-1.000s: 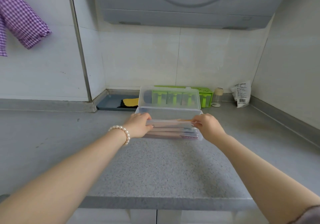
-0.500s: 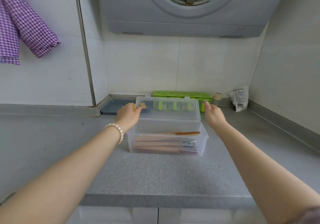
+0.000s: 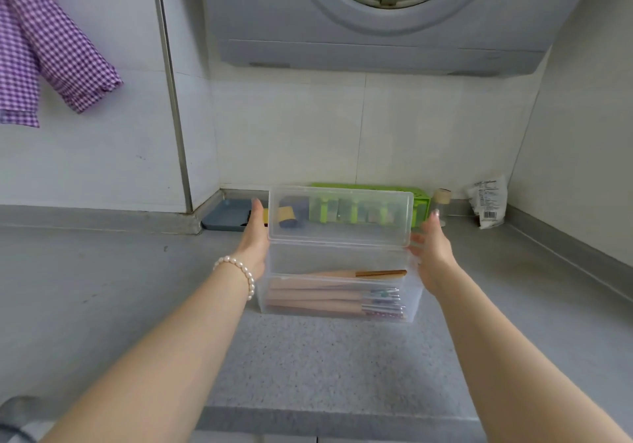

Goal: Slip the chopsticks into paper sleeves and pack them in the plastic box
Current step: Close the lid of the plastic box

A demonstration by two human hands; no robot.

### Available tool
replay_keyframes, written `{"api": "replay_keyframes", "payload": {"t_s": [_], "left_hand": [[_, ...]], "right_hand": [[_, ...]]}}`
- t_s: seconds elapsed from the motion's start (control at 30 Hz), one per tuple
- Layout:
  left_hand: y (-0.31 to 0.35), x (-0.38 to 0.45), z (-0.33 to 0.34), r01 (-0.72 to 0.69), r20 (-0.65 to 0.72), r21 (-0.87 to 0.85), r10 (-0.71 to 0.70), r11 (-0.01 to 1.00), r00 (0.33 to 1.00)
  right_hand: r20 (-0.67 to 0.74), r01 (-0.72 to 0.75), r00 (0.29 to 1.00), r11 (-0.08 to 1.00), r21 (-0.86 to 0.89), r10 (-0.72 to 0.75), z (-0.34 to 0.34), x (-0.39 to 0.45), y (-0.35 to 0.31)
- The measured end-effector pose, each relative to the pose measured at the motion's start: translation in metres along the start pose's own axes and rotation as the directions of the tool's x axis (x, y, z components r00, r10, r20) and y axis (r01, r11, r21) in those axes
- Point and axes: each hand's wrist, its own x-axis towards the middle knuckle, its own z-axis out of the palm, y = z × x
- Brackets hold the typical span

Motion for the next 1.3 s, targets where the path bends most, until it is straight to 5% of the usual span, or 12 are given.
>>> {"api": "replay_keyframes", "payload": {"t_s": [0.27,0.43,0.53,0.6,0.7,0.77,0.83,1.0,1.3], "left_hand": [[-0.006,0.003,-0.007,-0.018,-0.077,-0.215,0.002,0.976,0.997],[-0.004,-0.003,-0.018,-0.04,0.042,-0.145,0.046,0.989,0.998],[-0.008,-0.009,-0.026,-0.17,0.122,0.152,0.152,0.974,0.981],[-0.01,-0.016,-0.023,-0.32,0.162,0.451,0.276,0.833,0.947],[-0.008,-0.022,-0.004,-0.489,0.32,0.75,0.402,0.447,0.858],[-0.009,-0.021,0.009,-0.514,0.448,0.85,0.355,0.115,0.82],[-0.013,-0.018,0.013,-0.477,0.476,0.877,0.207,-0.052,0.854],[-0.014,-0.018,0.001,-0.505,0.506,0.863,0.057,-0.026,0.861],[-0.025,-0.016,-0.001,-0.515,0.528,0.849,0.135,-0.12,0.838]], "right_hand": [[0.016,0.01,1.0,0.995,0.099,-0.012,-0.01,0.009,0.009],[0.169,0.087,0.984,0.972,-0.216,-0.051,-0.019,-0.002,0.0],[0.275,0.286,0.948,0.81,-0.511,-0.161,-0.029,-0.008,-0.001],[0.325,0.387,0.921,0.585,-0.713,-0.213,-0.026,-0.014,0.002],[0.412,0.478,0.87,0.259,-0.84,-0.271,-0.009,-0.022,0.005],[0.482,0.516,0.847,0.13,-0.847,-0.222,0.0,-0.024,0.009],[0.495,0.506,0.86,0.074,-0.86,-0.126,0.002,-0.023,0.015],[0.51,0.51,0.86,0.109,-0.853,-0.027,-0.005,-0.014,0.022],[0.52,0.519,0.847,-0.039,-0.854,-0.11,-0.005,-0.017,0.03]]}}
